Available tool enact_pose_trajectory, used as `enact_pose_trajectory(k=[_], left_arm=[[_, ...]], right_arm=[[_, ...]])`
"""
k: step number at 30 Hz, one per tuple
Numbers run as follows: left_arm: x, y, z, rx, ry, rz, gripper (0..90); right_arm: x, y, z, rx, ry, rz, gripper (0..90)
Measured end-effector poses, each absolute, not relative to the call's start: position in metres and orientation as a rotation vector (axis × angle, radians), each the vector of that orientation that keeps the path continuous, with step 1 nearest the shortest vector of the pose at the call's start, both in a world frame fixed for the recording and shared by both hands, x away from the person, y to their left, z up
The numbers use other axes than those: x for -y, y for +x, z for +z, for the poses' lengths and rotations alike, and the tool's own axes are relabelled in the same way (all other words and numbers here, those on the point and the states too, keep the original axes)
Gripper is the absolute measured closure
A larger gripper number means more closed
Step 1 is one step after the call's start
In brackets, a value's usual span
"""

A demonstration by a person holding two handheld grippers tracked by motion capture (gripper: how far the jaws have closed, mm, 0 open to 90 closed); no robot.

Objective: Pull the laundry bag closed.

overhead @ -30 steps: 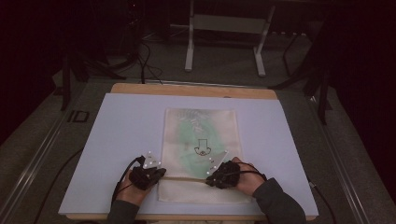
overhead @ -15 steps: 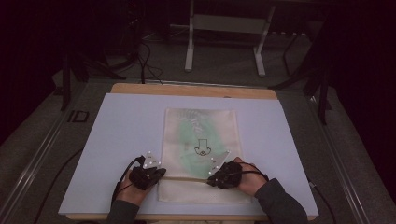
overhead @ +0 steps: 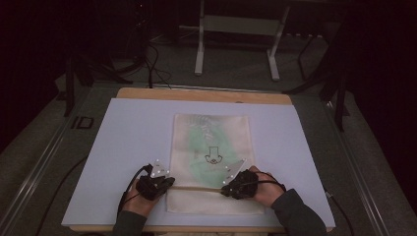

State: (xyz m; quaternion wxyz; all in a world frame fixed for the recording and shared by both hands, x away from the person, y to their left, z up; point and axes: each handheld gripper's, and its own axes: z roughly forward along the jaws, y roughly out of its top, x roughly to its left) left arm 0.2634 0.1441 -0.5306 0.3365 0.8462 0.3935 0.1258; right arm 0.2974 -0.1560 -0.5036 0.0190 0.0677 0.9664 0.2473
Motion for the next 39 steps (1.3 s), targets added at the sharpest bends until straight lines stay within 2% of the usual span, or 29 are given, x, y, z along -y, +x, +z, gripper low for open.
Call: enact_pose_trajectory(k=[39], left_arm=[[-0.145,0.264,-0.531,-1.028,2.203,0.324,89.4]], right_arm=[[0.186,0.296,-0.501,-2.982,0.274,0.765,82.5]])
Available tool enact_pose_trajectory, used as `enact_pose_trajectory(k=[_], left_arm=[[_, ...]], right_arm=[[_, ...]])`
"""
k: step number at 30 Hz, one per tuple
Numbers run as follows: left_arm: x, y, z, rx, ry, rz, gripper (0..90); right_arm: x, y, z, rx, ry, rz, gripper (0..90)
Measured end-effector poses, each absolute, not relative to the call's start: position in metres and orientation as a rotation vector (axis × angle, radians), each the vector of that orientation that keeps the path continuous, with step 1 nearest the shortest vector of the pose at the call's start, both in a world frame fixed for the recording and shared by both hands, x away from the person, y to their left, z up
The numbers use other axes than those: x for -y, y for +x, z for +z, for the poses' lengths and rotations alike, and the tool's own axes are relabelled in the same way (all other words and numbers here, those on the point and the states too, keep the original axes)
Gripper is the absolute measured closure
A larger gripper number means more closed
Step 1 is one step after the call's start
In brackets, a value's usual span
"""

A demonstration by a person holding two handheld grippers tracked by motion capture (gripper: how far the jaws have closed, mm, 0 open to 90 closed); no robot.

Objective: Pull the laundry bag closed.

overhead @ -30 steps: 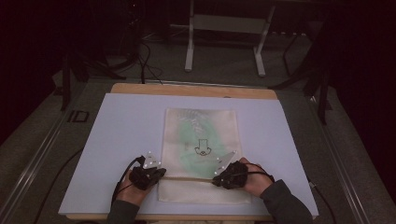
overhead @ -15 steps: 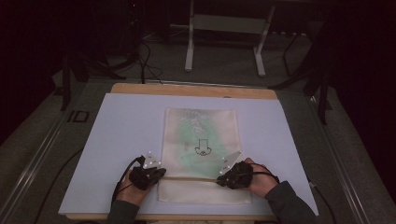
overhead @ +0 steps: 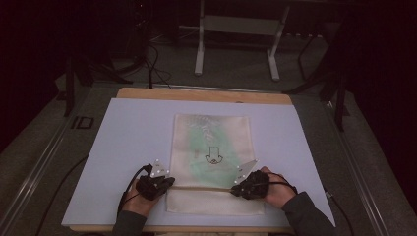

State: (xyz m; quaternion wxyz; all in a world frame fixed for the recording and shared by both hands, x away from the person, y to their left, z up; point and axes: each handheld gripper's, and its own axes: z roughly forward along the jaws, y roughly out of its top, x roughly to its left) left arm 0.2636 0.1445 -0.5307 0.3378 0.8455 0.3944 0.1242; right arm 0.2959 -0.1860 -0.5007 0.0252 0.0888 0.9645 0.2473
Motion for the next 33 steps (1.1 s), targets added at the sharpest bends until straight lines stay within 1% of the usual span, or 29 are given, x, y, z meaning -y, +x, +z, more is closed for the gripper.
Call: enact_pose_trajectory(k=[33], left_arm=[[-0.144,0.263,-0.531,-1.03,2.199,0.331,89.4]], right_arm=[[0.207,0.294,-0.499,-2.974,0.326,0.796,82.5]])
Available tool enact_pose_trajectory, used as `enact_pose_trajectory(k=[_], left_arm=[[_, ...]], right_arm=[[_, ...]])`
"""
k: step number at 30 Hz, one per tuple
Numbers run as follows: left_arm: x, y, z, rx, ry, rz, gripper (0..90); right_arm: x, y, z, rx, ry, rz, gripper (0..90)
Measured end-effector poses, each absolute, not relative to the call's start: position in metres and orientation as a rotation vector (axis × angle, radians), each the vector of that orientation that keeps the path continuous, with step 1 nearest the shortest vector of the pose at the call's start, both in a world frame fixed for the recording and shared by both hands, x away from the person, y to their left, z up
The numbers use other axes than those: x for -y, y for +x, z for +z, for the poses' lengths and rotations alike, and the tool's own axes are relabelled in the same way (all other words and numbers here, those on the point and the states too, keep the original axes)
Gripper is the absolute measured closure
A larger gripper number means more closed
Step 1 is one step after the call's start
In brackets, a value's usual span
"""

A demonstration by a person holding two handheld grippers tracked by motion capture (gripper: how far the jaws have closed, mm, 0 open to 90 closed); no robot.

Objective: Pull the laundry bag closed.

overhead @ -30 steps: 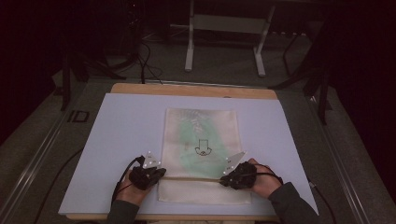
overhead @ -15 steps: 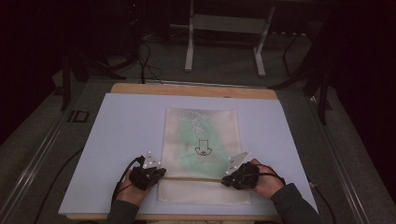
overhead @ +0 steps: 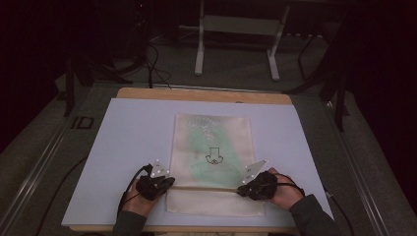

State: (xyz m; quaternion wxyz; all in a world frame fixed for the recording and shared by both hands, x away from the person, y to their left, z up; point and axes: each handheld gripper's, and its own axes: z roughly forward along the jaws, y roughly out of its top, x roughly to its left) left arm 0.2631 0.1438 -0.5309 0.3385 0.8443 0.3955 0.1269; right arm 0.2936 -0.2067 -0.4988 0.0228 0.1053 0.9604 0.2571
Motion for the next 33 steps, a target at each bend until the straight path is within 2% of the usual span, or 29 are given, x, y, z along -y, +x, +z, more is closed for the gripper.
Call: enact_pose_trajectory(k=[33], left_arm=[[-0.144,0.263,-0.531,-1.025,2.207,0.335,89.4]], right_arm=[[0.243,0.289,-0.498,-2.957,0.419,0.805,82.5]])
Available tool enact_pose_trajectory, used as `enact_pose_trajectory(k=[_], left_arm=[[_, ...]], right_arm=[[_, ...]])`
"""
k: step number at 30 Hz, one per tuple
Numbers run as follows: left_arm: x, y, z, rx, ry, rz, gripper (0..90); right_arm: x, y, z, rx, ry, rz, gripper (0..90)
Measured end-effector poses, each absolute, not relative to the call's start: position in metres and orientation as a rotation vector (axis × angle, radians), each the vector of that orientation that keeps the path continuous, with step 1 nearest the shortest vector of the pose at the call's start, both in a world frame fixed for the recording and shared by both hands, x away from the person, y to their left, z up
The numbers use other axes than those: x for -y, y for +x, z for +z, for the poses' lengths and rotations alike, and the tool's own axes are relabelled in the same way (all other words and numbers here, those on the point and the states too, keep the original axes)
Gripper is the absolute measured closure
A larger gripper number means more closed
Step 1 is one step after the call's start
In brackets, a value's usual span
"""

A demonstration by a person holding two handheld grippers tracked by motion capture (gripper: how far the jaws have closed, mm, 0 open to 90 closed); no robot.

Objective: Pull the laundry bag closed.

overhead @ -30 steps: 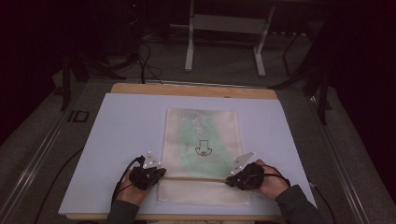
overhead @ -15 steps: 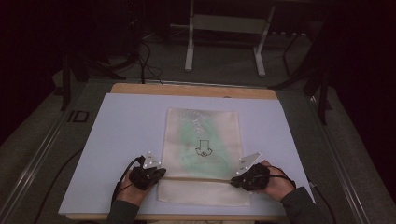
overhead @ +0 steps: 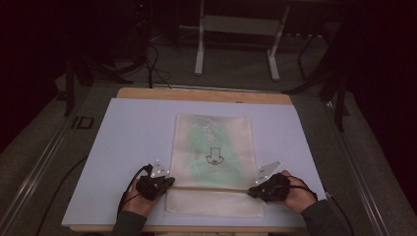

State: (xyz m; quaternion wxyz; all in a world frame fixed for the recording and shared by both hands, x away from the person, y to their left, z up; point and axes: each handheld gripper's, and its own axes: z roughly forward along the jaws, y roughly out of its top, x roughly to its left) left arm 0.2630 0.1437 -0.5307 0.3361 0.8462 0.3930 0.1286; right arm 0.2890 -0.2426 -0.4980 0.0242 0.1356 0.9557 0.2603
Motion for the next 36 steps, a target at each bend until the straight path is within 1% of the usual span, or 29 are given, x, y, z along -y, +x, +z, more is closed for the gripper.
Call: enact_pose_trajectory(k=[13,22,24,26,30,36], left_arm=[[-0.143,0.263,-0.531,-1.024,2.21,0.342,89.3],[-0.145,0.263,-0.531,-1.029,2.196,0.326,89.2],[-0.144,0.263,-0.531,-1.031,2.2,0.33,89.2],[-0.144,0.263,-0.531,-1.032,2.201,0.336,89.1],[-0.144,0.263,-0.531,-1.034,2.196,0.333,89.1],[-0.144,0.263,-0.531,-1.033,2.195,0.331,89.0]], right_arm=[[0.264,0.287,-0.501,-2.947,0.481,0.843,82.5],[0.265,0.285,-0.501,-2.948,0.496,0.871,81.9],[0.264,0.284,-0.499,-2.942,0.495,0.871,80.8],[0.266,0.285,-0.498,-2.925,0.517,0.89,77.3],[0.272,0.285,-0.496,-2.904,0.557,0.928,75.1],[0.293,0.285,-0.489,-2.807,0.665,0.995,68.5]])
